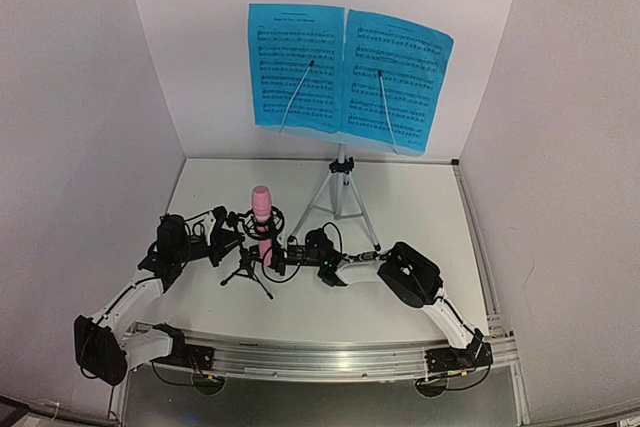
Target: Pack up the instrument practice props
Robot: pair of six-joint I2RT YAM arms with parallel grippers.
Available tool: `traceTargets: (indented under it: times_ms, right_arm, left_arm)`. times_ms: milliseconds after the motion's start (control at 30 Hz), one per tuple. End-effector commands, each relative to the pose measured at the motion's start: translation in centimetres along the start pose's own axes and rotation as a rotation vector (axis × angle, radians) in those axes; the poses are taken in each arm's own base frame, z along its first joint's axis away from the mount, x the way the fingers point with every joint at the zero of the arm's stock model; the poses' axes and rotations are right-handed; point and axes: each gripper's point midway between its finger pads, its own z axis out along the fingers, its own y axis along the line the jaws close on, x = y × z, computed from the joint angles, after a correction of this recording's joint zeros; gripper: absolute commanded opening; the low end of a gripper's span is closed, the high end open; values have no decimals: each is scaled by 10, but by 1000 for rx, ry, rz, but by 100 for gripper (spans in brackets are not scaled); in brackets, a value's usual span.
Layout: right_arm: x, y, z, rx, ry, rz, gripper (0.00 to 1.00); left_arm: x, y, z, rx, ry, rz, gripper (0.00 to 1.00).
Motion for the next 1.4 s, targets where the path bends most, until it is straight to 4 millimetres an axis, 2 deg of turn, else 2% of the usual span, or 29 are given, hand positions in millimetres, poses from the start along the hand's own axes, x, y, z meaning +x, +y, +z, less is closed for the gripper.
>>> traceTargets:
  times_ms: [0, 100, 200, 233, 433, 567, 667, 733, 800, 867, 967, 1133, 1267, 1367]
  right_arm:
    - [9, 6, 1, 9, 45, 65, 32]
    - [-1, 8, -3, 17, 37, 148, 49]
    - [-8, 15, -9, 32, 39, 209, 77]
    - [-10, 20, -11, 36, 41, 216, 81]
    - [-24, 37, -22, 49, 38, 368, 84]
    - [-27, 42, -26, 60, 36, 586, 91]
    - [-20, 40, -27, 83, 34, 814, 90]
    - [-17, 41, -23, 68, 40, 903, 90]
    - [-15, 40, -21, 74, 37, 932, 89]
    - [-14, 29, -20, 122, 7, 977, 89]
    - [-19, 21, -13, 135, -26, 1028, 85]
    - [-26, 4, -9, 195, -100, 1093, 71]
    - [-13, -4, -6, 227, -116, 1167, 53]
    - [-9, -7, -5, 237, -120, 1177, 48]
  left_arm:
    - [13, -14, 3, 72, 33, -109, 0]
    - [13, -14, 2, 69, 31, -84, 0]
    - [12, -12, 2, 56, 24, -66, 0]
    - [14, -11, 2, 53, 26, -63, 0]
    - [14, -12, 1, 49, 23, -8, 0]
    - [8, -10, 1, 41, -3, 37, 0]
    - [8, -8, 2, 37, -3, 55, 0]
    - [9, -7, 3, 35, -4, 67, 0]
    - [9, -7, 4, 38, -6, 77, 0]
    - [8, -7, 4, 40, -10, 90, 0]
    - [9, -7, 4, 41, -14, 102, 0]
    - [11, -7, 6, 51, -11, 106, 0]
    - [11, -9, 7, 62, -13, 108, 0]
    - [10, -9, 8, 67, -17, 109, 0]
